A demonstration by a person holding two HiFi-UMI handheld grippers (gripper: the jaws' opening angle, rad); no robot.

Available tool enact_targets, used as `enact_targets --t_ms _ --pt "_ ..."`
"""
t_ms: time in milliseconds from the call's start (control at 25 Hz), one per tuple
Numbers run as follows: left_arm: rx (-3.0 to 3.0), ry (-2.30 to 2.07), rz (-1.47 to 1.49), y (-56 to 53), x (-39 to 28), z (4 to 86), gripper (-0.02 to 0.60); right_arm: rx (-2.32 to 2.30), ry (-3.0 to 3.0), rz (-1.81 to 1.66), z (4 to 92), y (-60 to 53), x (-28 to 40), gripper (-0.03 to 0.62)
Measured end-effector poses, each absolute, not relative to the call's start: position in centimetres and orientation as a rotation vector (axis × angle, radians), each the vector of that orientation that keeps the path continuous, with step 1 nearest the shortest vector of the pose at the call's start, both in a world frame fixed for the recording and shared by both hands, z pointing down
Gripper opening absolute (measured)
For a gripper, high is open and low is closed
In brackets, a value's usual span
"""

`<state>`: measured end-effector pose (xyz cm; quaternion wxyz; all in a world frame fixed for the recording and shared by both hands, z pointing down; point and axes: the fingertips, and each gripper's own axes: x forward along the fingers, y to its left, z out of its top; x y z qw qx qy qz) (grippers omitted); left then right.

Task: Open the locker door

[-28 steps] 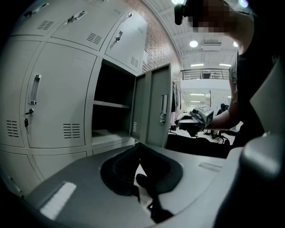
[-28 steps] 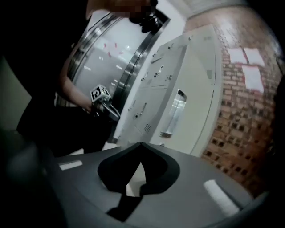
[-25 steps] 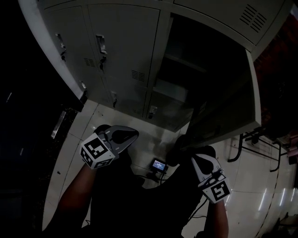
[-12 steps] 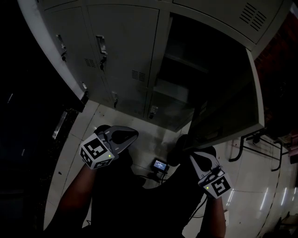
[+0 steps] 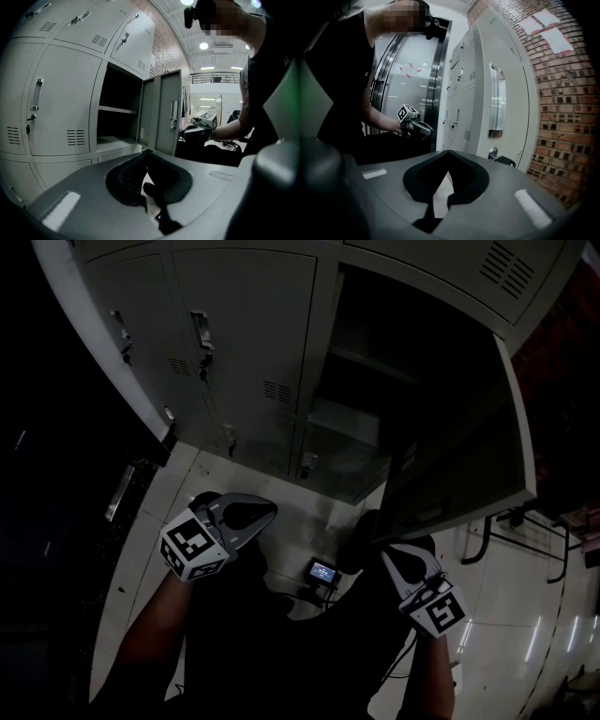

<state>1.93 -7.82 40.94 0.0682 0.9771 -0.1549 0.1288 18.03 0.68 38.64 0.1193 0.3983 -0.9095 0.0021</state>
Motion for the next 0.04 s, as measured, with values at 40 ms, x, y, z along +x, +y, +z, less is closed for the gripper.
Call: enact_targets --t_ms 40 --pt "2.944 -0.466 0.388 -7.82 1.93 40.95 0.011 1.165 -2.658 0.009 38.66 0.67 18.05 0.000"
